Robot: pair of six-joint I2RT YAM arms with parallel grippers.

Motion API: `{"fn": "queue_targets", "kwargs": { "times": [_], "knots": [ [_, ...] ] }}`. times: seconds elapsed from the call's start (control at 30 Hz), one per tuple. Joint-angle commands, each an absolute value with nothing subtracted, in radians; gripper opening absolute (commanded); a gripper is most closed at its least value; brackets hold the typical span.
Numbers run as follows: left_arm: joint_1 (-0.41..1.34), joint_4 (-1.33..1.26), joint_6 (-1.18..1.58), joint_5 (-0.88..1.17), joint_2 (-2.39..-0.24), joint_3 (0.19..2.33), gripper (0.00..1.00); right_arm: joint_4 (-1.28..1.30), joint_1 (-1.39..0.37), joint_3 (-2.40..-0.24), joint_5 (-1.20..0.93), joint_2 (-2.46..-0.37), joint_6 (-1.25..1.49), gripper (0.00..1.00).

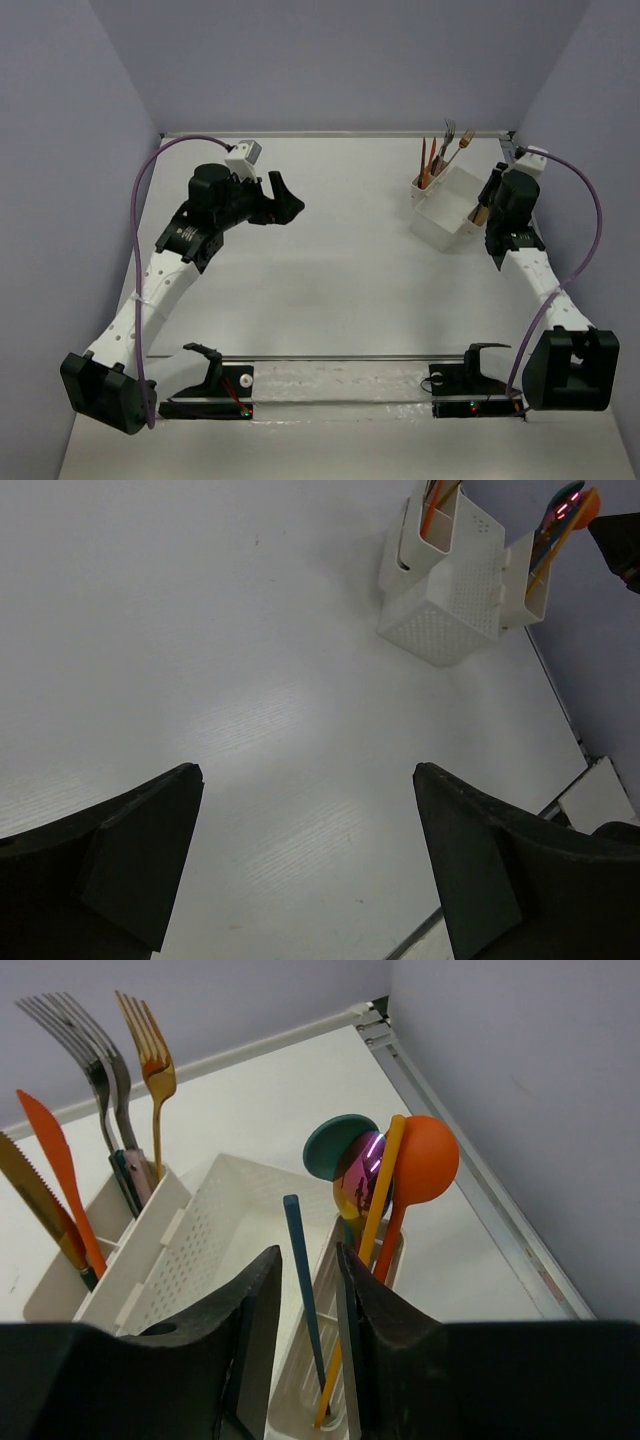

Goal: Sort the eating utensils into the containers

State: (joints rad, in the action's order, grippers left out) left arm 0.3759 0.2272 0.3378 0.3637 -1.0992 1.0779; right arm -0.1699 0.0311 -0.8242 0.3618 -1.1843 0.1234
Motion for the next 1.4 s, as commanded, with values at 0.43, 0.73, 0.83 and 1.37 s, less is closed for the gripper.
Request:
{"fn": "queue_targets", "kwargs": {
  "times": [0.43,0.73,0.83,1.37],
  "knots": [
    [0.379,0.158,0.373,0.393,-1.051,1.129,0.99,0.399,0.037,-1.189,0.282,-1.21,0.242,0.07],
    [0.379,0.176,0.379,0.394,-1.012,1.13,0.99,0.445,0.066,-1.314,-0.151,-1.238,0.27,0.38],
    [0.379,0.181,0.391,0.406,-1.005,1.166,0.99,0.463,0.066,-1.377,-0.303,-1.209,0.271,0.5],
    [0.379,0.137,0.439,0.261,-0.939,1.453,0.99,0.206,0.066,-1.511,-0.512,-0.966,0.434,1.0]
  ]
}}
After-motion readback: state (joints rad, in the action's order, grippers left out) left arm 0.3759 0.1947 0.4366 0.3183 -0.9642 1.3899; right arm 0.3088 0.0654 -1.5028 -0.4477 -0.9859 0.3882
